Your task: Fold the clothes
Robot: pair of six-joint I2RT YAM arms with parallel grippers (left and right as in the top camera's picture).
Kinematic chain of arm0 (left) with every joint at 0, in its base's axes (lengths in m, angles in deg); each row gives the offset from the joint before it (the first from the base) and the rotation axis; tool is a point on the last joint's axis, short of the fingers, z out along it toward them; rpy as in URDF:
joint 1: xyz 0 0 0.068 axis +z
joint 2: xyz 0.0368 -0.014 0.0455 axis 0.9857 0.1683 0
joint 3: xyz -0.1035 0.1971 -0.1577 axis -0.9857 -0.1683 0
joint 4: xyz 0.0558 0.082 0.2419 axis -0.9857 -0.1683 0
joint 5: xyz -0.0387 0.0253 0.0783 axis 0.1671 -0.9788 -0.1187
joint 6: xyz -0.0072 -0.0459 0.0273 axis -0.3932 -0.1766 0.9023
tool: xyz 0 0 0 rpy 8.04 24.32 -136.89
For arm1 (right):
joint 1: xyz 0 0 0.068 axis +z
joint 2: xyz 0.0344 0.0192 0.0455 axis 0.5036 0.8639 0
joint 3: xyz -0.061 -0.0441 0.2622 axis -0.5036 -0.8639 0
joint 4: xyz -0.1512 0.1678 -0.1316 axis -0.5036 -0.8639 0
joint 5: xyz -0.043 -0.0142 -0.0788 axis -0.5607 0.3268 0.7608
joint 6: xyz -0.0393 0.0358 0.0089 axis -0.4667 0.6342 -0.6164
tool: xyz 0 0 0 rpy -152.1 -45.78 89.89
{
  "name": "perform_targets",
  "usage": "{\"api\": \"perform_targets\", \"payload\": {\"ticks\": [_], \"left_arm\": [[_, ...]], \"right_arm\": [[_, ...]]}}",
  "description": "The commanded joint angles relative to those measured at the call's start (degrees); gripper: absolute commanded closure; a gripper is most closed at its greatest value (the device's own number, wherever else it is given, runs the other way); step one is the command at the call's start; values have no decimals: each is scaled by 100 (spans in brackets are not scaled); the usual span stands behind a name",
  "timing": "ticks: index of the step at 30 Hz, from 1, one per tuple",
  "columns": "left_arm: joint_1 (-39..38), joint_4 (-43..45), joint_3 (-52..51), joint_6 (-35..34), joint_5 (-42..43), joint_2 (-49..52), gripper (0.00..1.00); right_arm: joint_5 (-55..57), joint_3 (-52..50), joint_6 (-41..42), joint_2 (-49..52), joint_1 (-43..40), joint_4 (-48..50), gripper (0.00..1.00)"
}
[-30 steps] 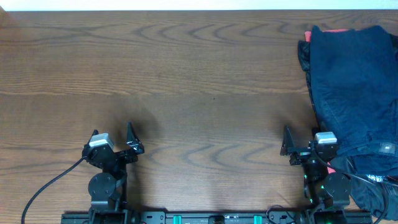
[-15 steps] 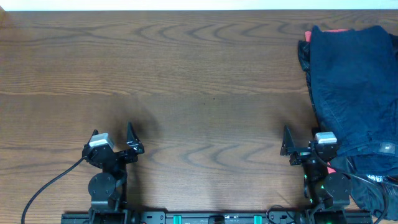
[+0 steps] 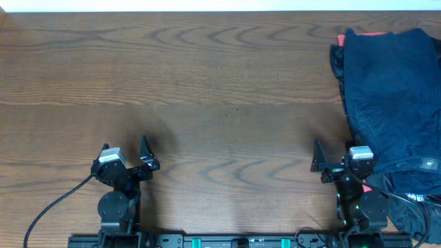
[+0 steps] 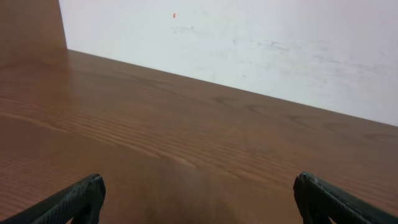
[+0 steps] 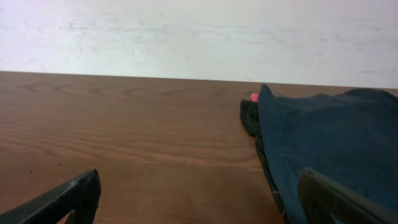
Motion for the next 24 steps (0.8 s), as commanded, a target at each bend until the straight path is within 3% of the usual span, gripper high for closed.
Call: {"api": "perform_targets", "payload": {"ticks": [1, 24], "left_arm": [[24, -81, -192, 98, -50, -39, 2], [24, -81, -192, 96, -46, -39, 2]], "right_arm": [[37, -20, -63, 7, -9, -4, 1], [44, -20, -61, 7, -9, 129, 1]]}}
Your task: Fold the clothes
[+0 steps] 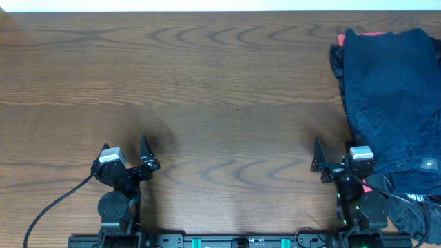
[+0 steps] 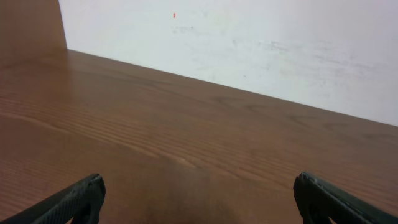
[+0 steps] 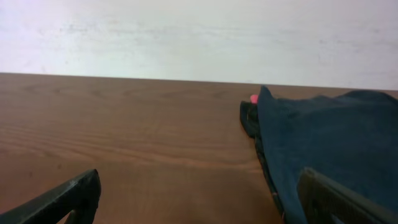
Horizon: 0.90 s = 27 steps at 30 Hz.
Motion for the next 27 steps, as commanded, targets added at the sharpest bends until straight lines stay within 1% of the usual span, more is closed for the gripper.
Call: {"api": "perform_targets", "payload": {"ticks": [1, 9, 13, 16, 19, 22, 25, 27], "left_arm": [[24, -81, -192, 96, -46, -37, 2], [24, -107, -136, 96, -2, -28, 2], [24, -210, 153, 98, 339, 120, 2], [24, -590, 564, 96, 450, 448, 2], [24, -1165, 1150, 96, 448, 999, 2], [24, -1759, 1917, 72, 450, 1779, 2], [24, -2332, 2702, 48, 452, 2605, 2], [24, -2855, 3283, 9, 601, 3226, 2]], "right_arm": [[-35, -20, -61, 7, -9, 103, 1], [-55, 120, 238, 11, -11, 76, 1], [-37, 516, 308, 140, -11, -334, 1], [55, 944, 306, 487, -11, -643, 1], [66, 1519, 302, 1141, -11, -946, 1], [90, 2212, 299, 2044, -22, -1366, 1], [83, 2957, 304, 3097, -87, -1843, 1], [35, 3639, 304, 3995, -190, -2376, 1]]}}
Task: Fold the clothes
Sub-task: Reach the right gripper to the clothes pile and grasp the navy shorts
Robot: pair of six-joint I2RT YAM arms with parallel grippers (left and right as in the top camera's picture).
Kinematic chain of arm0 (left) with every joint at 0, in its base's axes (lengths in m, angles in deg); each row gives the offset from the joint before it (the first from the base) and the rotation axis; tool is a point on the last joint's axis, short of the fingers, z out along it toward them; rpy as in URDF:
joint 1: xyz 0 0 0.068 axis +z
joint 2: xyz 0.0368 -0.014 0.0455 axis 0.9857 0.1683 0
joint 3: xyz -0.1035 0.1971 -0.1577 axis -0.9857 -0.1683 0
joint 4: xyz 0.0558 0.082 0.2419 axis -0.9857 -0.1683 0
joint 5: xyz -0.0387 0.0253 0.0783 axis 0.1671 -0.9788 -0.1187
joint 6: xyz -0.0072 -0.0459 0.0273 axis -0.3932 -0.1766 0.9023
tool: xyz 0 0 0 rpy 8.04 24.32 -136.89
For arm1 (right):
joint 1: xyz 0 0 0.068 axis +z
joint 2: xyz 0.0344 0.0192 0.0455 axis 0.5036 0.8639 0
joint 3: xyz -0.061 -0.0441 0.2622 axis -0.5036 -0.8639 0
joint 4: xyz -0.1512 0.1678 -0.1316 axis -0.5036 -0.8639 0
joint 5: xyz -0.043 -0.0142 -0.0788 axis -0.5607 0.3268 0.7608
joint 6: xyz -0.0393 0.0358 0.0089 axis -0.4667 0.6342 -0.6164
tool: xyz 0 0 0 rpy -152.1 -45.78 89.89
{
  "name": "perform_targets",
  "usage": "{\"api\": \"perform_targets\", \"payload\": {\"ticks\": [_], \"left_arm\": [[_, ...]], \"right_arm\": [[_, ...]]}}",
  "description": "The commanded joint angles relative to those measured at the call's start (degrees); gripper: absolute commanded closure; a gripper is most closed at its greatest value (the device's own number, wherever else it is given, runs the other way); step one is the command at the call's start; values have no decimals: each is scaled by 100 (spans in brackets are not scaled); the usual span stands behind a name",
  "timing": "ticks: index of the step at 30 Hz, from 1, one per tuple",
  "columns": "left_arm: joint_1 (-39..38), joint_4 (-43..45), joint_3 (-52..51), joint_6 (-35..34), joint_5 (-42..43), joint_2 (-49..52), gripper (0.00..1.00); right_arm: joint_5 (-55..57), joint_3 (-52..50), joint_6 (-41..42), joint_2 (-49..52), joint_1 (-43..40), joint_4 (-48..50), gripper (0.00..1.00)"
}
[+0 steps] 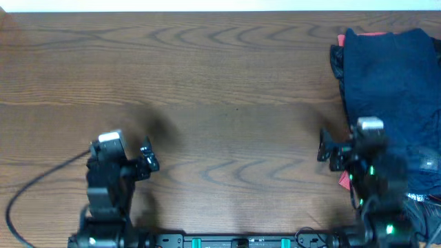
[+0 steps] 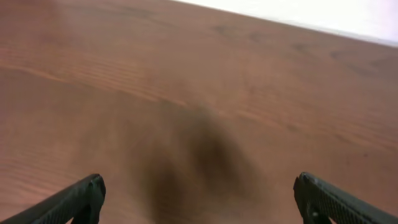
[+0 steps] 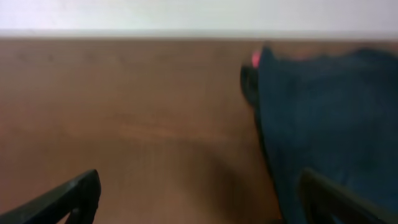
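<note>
A heap of dark navy clothes (image 1: 393, 89) lies at the table's right edge, with a bit of red or pink cloth (image 1: 365, 33) showing at its far end; the right wrist view shows the heap (image 3: 323, 118) blurred. My right gripper (image 1: 334, 153) hangs open just left of the heap's near part, nothing between its fingers (image 3: 68, 196). My left gripper (image 1: 131, 160) is open over bare wood at the near left, its fingertips (image 2: 74, 199) wide apart and empty.
The brown wooden table (image 1: 220, 89) stretches between the two arms. A white wall borders its far edge (image 3: 186, 15). Black cables (image 1: 27, 200) trail from the left arm near the front edge.
Both arms have risen from their rest pose and tipped their wrists downward; both wrist views are motion-blurred and now look at the tabletop. Both grippers remain open and empty.
At both earlier moments the arms sat still at the front edge with grippers open, the clothes heaped at the right. By now both arms have lifted and pitched forward; the heap has not moved.
</note>
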Motion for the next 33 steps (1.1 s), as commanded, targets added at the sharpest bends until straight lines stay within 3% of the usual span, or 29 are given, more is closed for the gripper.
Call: {"api": "perform_targets", "payload": {"ticks": [1, 5, 9, 16, 22, 29, 33], "left_arm": [[22, -588, 896, 13, 280, 872, 2], [22, -1338, 1613, 15, 636, 1696, 2], [22, -1606, 1849, 13, 1235, 2179, 2], [22, -1602, 1847, 15, 1239, 2389, 2], [22, -1519, 1847, 15, 1237, 2389, 2], [22, -1432, 1847, 15, 1237, 2389, 2], [22, -1421, 1847, 15, 1237, 2389, 2]], "right_arm": [[-13, 925, 79, 1167, -179, -529, 1], [-57, 2026, 83, 2566, -306, -1381, 1], [-85, 2636, 118, 3499, -313, -1635, 1], [1292, 2706, 111, 4494, -455, -1097, 2], [1331, 2706, -354, 5453, -678, -535, 24], [1744, 2706, -396, 6443, -730, 177, 32], [2055, 2706, -396, 6832, -728, 452, 32]]}}
